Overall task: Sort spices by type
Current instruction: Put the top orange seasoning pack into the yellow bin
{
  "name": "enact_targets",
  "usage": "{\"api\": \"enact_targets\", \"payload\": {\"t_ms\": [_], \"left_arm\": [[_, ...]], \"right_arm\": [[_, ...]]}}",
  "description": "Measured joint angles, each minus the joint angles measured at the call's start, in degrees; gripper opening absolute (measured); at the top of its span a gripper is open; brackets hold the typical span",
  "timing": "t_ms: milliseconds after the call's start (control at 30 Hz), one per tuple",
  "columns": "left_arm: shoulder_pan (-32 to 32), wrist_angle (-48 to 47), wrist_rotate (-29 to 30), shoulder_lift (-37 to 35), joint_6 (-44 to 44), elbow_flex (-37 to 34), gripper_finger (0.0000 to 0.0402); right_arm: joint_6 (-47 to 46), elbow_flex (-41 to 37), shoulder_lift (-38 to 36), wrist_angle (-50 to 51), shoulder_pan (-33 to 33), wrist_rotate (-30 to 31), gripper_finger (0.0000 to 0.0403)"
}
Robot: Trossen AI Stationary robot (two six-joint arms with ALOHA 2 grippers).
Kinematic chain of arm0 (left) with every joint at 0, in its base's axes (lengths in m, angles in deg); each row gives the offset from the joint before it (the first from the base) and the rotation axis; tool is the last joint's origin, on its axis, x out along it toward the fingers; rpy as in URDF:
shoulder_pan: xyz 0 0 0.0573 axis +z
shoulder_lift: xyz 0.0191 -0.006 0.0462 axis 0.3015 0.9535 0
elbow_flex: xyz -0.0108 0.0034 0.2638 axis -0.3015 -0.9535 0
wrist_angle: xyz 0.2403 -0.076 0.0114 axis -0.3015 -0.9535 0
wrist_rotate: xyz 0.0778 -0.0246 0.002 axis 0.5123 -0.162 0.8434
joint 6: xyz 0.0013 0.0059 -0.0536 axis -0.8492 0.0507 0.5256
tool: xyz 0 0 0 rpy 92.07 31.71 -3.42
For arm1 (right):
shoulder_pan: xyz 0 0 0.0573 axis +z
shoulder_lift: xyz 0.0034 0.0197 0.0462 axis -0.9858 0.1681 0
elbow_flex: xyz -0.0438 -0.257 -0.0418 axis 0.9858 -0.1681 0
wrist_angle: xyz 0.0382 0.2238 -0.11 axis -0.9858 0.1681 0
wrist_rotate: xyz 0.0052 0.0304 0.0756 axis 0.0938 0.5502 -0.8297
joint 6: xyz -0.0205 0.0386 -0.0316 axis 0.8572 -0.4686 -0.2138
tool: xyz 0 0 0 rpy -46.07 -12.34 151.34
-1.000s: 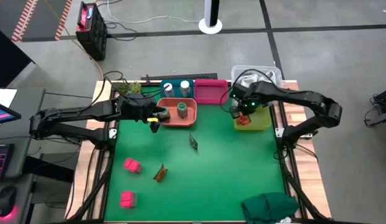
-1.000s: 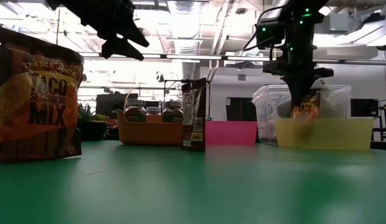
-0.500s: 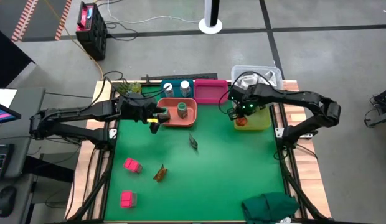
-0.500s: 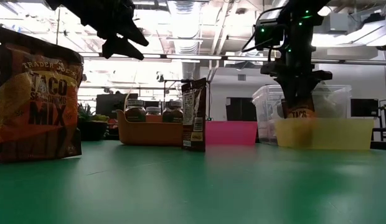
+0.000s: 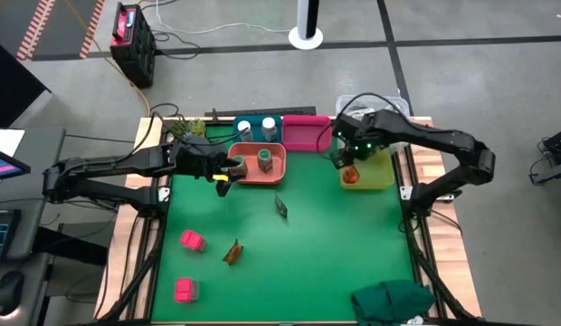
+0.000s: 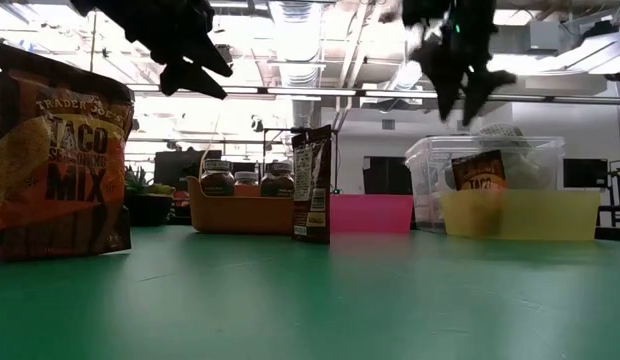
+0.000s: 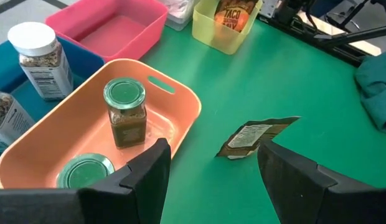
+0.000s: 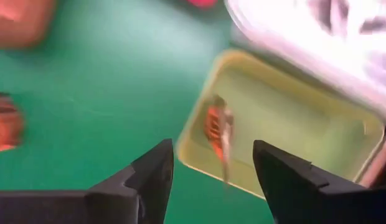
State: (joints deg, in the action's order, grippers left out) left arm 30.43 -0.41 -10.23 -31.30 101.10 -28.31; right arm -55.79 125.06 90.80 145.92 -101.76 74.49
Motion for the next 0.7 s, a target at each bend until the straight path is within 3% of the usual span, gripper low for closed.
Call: {"api": "enact_targets", "payload": {"t_ms": [133,400,567,700], "left_arm": [[0.0,-0.4,-0.4,-0.9,0.6,0.0,0.0228],[0.0,-1.1,-1.2,-1.8,3.7,0.0,0.0228],[-0.2,-1.6,-6.2,-1.8,4.2,0.0,0.0228],[-0.9,-5.3,-6.3,-1.9,4.5,0.5,0.0228]], "right_arm": [[-0.5,5.1,0.1,-3.1,6.2,2.1,0.0246],[-5.9,5.5,2.8,-18.5,19.0,6.3,0.0246],[-6.8,5.7,9.4,-27.8,24.2,6.7,0.0246],[-7.6,10.1,16.9,-26.9,26.4,6.8,0.0246]]}}
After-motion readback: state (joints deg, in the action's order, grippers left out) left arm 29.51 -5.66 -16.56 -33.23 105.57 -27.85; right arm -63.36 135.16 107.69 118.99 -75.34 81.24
